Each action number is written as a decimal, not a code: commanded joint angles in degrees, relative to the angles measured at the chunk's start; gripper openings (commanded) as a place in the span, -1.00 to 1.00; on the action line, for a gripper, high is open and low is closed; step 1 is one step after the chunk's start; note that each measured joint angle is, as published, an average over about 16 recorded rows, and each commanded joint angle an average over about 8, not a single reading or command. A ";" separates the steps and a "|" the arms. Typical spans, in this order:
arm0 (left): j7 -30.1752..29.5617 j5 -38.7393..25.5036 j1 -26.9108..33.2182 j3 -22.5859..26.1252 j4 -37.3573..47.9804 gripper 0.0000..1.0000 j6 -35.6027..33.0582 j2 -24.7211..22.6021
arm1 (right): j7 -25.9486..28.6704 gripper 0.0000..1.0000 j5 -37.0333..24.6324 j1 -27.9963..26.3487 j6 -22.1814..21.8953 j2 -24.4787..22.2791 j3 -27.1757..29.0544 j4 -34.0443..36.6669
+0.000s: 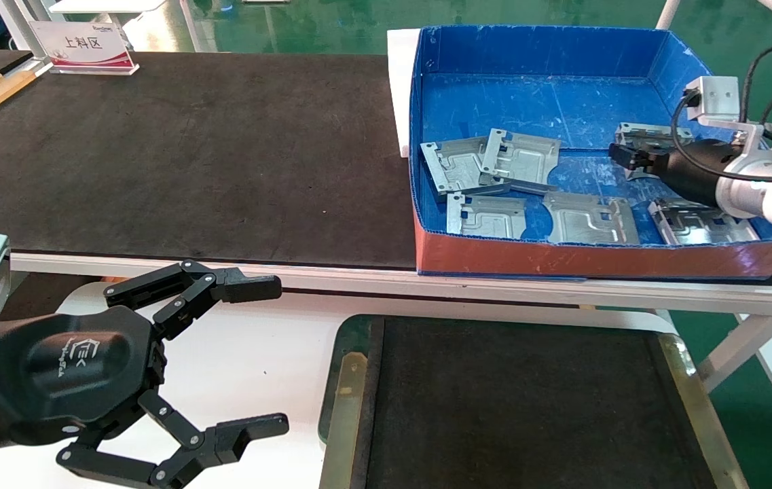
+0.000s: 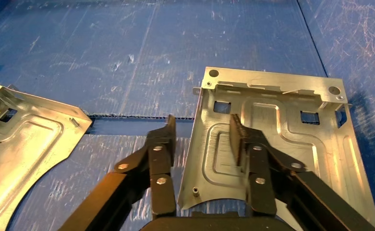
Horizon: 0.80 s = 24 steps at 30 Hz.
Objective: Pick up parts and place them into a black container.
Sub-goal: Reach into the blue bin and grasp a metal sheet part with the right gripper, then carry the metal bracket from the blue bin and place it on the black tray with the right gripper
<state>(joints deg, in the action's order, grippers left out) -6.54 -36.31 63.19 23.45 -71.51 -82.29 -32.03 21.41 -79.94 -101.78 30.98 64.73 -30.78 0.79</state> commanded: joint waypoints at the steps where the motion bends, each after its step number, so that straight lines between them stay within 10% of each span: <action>1: 0.00 0.00 0.00 0.00 0.00 1.00 0.00 0.00 | 0.04 -1.00 -0.19 -0.07 -0.10 0.08 -0.13 -0.12; 24: 0.00 0.00 0.00 0.00 0.00 1.00 0.00 0.00 | 0.47 -1.00 -1.41 0.15 1.06 -0.85 -0.98 -0.55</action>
<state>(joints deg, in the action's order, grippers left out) -6.54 -36.31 63.19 23.45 -71.51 -82.29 -32.03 21.65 -81.35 -101.93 32.22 63.79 -31.76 0.01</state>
